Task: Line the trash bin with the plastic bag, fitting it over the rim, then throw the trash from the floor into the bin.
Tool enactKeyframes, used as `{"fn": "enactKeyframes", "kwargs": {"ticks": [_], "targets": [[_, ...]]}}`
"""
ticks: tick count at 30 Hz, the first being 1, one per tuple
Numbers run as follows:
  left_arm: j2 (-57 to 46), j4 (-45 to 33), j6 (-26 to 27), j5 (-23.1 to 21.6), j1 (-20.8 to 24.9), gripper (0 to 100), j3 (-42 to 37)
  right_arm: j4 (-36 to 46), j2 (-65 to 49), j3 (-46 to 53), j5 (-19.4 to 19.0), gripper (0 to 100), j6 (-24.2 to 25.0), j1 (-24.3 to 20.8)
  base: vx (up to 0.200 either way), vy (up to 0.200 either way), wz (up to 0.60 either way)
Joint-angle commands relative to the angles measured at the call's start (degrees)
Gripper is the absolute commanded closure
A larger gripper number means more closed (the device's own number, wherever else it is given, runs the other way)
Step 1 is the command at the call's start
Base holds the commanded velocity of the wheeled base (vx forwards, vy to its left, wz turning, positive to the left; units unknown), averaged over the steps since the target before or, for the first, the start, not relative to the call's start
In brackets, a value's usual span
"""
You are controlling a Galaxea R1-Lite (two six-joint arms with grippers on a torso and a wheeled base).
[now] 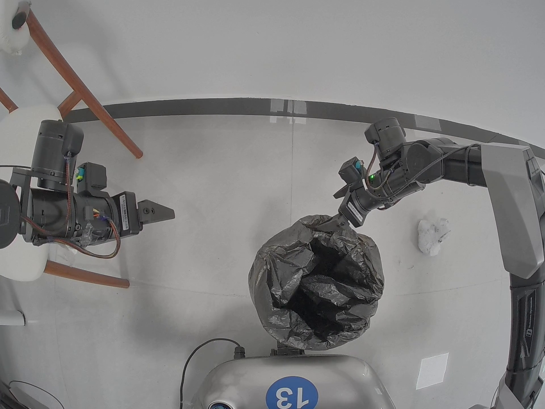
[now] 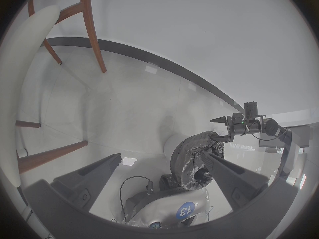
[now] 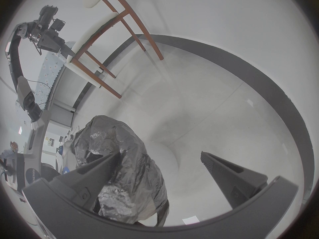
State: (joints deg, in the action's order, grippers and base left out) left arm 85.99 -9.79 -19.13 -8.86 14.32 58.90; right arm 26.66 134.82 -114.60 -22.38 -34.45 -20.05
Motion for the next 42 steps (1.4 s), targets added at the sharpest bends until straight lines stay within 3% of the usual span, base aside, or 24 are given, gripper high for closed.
{"fn": "enactKeyframes", "kwargs": {"ticks": [1, 8, 14, 18, 23, 29, 42], "targets": [[0.1, -0.1, 0.0, 0.0, 0.0, 0, -0.2, 1.2, -1.7, 0.0, 0.0, 0, -0.3, 0.2, 0.000, 0.000, 0.00], [-1.5, -0.1, 0.1, -0.2, 0.0, 0, -1.2, 7.3, -7.0, 0.0, 0.0, 0, -0.3, 0.2, 0.000, 0.000, 0.00], [-2.0, -0.1, 0.1, 0.1, 0.3, 0, -2.0, 7.8, -12.1, 1.7, 0.1, 0, 0.0, -0.2, 0.000, 0.000, 0.00], [-2.3, -0.1, 0.4, 0.2, 0.6, 0, -3.4, 7.6, -17.1, 8.7, 0.2, 0, 0.2, 0.1, 0.000, 0.000, 0.00], [-3.6, -0.1, 2.8, 0.3, 1.5, 0, -6.0, 6.6, -23.6, 18.5, 3.5, 0, 0.2, 0.5, 0.000, 0.000, 0.00], [-3.8, -0.2, 4.2, 1.0, 1.8, 0, -8.5, 4.2, -29.1, 28.6, 3.8, 0, 0.7, 1.0, 0.000, 0.000, 0.00], [-4.3, -0.1, 4.1, 1.3, 1.3, 0, -9.7, -2.3, -34.3, 40.0, 5.9, 0, 1.8, 1.1, -0.200, 0.000, 0.00]]}}
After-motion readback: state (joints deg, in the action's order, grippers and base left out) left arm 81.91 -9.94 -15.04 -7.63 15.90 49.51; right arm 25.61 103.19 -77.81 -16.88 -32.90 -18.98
